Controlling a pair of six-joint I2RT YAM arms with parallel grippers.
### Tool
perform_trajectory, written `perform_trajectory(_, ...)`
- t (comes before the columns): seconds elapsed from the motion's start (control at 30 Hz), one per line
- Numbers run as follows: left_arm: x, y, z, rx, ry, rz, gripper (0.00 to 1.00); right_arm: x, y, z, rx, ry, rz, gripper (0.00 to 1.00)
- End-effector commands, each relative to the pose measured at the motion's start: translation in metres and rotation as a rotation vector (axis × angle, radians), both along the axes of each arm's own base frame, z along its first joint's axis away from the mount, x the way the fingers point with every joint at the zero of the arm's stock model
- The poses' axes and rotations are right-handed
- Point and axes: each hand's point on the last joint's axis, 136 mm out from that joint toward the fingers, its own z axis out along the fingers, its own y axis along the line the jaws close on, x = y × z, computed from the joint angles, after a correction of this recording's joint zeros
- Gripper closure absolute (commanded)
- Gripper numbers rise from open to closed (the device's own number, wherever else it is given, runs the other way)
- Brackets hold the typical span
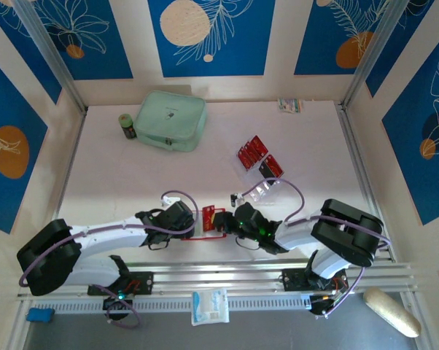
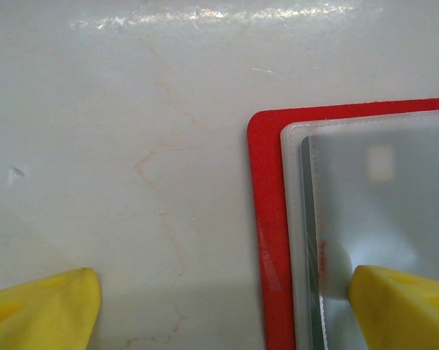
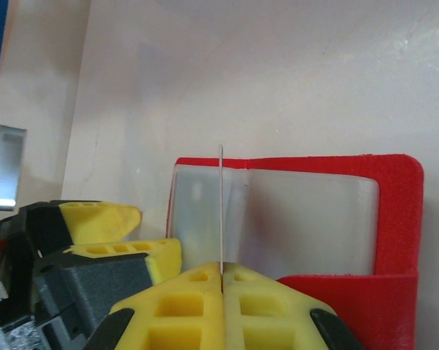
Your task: Put the credit cards into the card holder
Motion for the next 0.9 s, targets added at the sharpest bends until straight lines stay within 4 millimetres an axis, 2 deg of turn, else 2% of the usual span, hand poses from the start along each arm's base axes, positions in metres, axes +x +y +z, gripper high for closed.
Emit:
perform_trajectory(0.0,-0.023,0.033,-0.025,0.120,0.100,0.016,0.11,0.001,-0.005,0.007,-0.006,-0.027,-0.015,1.00)
perform_trajectory(0.17,-0.023,0.033,-0.026,0.120,0.101,0.015,0.11,0.001,-0.002,0.009,0.000,-0.028,-0.007,1.00)
perform_trajectory(0.43,-0.023,0.033,-0.026,0.121,0.102,0.015,0.11,-0.001,0.007,-0.004,0.001,-0.001,0.008,1.00)
perform_trajectory(0.87,-0.023,0.033,-0.025,0.125,0.099,0.012,0.11,-0.007,-0.004,-0.020,-0.040,0.019,-0.010,1.00)
